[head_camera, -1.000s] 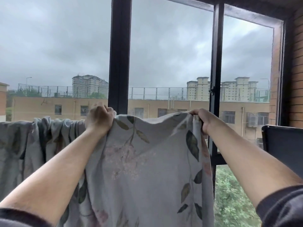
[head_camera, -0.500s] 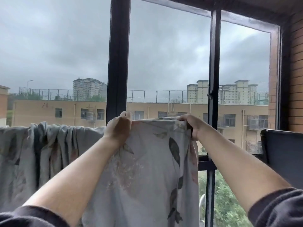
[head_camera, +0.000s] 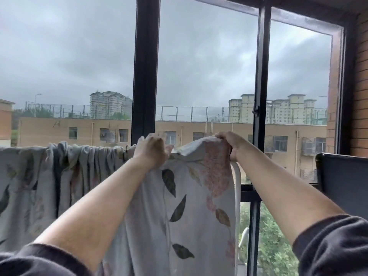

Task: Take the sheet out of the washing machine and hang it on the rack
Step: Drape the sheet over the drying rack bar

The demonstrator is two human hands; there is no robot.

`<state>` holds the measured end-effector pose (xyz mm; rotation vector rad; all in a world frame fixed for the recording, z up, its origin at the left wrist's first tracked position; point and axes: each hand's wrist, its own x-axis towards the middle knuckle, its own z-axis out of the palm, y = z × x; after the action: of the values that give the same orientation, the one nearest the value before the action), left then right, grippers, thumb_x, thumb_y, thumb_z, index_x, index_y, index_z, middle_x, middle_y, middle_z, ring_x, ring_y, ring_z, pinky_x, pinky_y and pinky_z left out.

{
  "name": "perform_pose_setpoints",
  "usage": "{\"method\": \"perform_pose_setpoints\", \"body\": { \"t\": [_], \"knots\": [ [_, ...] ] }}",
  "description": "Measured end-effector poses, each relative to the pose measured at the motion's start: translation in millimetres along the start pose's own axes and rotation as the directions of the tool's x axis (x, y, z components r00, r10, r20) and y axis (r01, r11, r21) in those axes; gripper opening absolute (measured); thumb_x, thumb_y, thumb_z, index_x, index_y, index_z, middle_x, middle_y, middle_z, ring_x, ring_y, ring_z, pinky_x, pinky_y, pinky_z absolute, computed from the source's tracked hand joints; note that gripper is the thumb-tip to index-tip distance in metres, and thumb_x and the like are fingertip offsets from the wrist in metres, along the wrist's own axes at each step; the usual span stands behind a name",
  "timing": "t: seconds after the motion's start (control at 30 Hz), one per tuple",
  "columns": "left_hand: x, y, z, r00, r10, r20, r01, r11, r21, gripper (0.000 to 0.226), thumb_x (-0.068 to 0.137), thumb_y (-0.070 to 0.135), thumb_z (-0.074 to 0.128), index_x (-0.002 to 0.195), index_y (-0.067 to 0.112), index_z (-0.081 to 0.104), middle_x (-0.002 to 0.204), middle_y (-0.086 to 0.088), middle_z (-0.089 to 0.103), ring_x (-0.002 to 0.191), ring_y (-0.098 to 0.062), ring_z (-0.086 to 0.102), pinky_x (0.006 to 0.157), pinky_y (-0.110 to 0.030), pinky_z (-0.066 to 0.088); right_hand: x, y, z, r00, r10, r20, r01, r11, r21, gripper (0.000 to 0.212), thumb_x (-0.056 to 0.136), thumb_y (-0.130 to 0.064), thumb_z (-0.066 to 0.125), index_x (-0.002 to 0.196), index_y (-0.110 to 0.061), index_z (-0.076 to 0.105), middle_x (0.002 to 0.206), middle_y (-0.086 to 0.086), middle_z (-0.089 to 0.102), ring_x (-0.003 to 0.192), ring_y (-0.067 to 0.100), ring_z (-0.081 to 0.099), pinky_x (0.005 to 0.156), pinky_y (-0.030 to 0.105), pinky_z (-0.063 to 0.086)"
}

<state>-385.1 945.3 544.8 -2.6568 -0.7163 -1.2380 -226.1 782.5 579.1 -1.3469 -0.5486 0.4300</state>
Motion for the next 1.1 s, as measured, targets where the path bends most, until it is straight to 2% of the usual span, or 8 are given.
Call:
{"method": "perform_pose_setpoints", "body": {
  "t": [0.23, 0.43, 0.5, 0.6, 0.7, 0.77, 0.93, 1.1],
  "knots": [
    [-4, -2, 5, 0.993, 0.001, -0.117, 0.012, 0.994, 0.105, 0.010, 0.091, 0.009, 0.045, 0.091, 0.009, 0.055, 0.092, -0.011, 0.067, 0.085, -0.032, 0.062, 0.062, -0.031, 0.035, -2, 2, -16, 1.000, -0.005, -0.014, 0.006, 0.999, 0.038, 0.014, 0.088, -0.021, 0.059, 0.079, -0.011, 0.055, 0.069, 0.007, 0.055, 0.060, 0.020, 0.054, 0.055, 0.031, 0.047],
    [-7, -58, -10, 0.881, -0.419, -0.219, 0.441, 0.895, 0.061, 0.021, 0.090, 0.012, 0.042, 0.102, 0.001, 0.055, 0.103, -0.023, 0.064, 0.096, -0.038, 0.060, 0.094, -0.044, 0.041, 16, 8, -31, 0.994, -0.039, -0.100, 0.045, 0.997, 0.058, 0.012, 0.083, -0.010, 0.060, 0.091, -0.001, 0.062, 0.083, 0.014, 0.064, 0.069, 0.023, 0.061, 0.064, 0.035, 0.050],
    [-2, -49, -8, 0.904, -0.361, -0.228, 0.395, 0.910, 0.125, 0.025, 0.088, 0.011, 0.043, 0.110, 0.003, 0.051, 0.109, -0.018, 0.061, 0.103, -0.035, 0.056, 0.107, -0.050, 0.028, 30, 12, -32, 0.990, -0.063, -0.123, 0.066, 0.998, 0.018, 0.040, 0.066, -0.013, 0.071, 0.104, 0.000, 0.067, 0.096, 0.016, 0.070, 0.078, 0.025, 0.068, 0.069, 0.036, 0.055],
    [0, -9, 0, 0.986, -0.082, -0.148, 0.092, 0.994, 0.059, 0.026, 0.089, 0.016, 0.046, 0.114, 0.012, 0.050, 0.113, -0.008, 0.061, 0.106, -0.027, 0.056, 0.111, -0.049, 0.023, 50, 20, -31, 0.994, -0.061, -0.093, 0.056, 0.997, -0.055, 0.061, 0.051, -0.018, 0.072, 0.110, -0.004, 0.066, 0.107, 0.018, 0.069, 0.085, 0.027, 0.068, 0.074, 0.040, 0.056],
    [-2, 24, 16, 0.997, 0.075, 0.013, -0.075, 0.997, 0.004, 0.025, 0.092, 0.033, 0.051, 0.110, 0.017, 0.055, 0.110, -0.005, 0.064, 0.100, -0.025, 0.060, 0.098, -0.041, 0.039, 32, 18, -22, 0.993, -0.068, -0.095, 0.059, 0.994, -0.091, 0.070, 0.050, -0.018, 0.070, 0.118, -0.003, 0.058, 0.100, 0.019, 0.066, 0.078, 0.027, 0.064, 0.066, 0.036, 0.056],
    [-4, 27, 21, 0.994, 0.103, -0.031, -0.102, 0.995, 0.023, 0.014, 0.092, 0.027, 0.053, 0.097, 0.015, 0.058, 0.101, -0.007, 0.067, 0.091, -0.029, 0.062, 0.082, -0.037, 0.045, 28, 15, -26, 0.987, -0.098, -0.125, 0.085, 0.991, -0.105, 0.070, 0.052, -0.017, 0.069, 0.120, -0.004, 0.055, 0.093, 0.014, 0.063, 0.073, 0.024, 0.062, 0.059, 0.032, 0.052],
    [1, -3, 10, 0.975, -0.085, -0.205, 0.079, 0.996, -0.039, 0.012, 0.088, 0.000, 0.042, 0.090, 0.004, 0.054, 0.091, -0.022, 0.065, 0.086, -0.040, 0.062, 0.067, -0.038, 0.043, 29, 11, -42, 0.981, -0.103, -0.167, 0.089, 0.992, -0.090, 0.025, 0.078, -0.006, 0.067, 0.101, -0.006, 0.060, 0.082, 0.009, 0.060, 0.063, 0.019, 0.057, 0.048, 0.028, 0.046],
    [1, -22, 10, 0.913, -0.308, -0.266, 0.303, 0.951, -0.060, 0.020, 0.088, 0.001, 0.036, 0.104, -0.001, 0.047, 0.103, -0.024, 0.060, 0.095, -0.042, 0.059, 0.075, -0.044, 0.046, 67, 14, -67, 0.953, -0.090, -0.288, 0.085, 0.996, -0.031, 0.058, 0.063, -0.014, 0.072, 0.119, -0.009, 0.057, 0.112, 0.016, 0.062, 0.096, 0.031, 0.062, 0.075, 0.042, 0.055]
  ]
}}
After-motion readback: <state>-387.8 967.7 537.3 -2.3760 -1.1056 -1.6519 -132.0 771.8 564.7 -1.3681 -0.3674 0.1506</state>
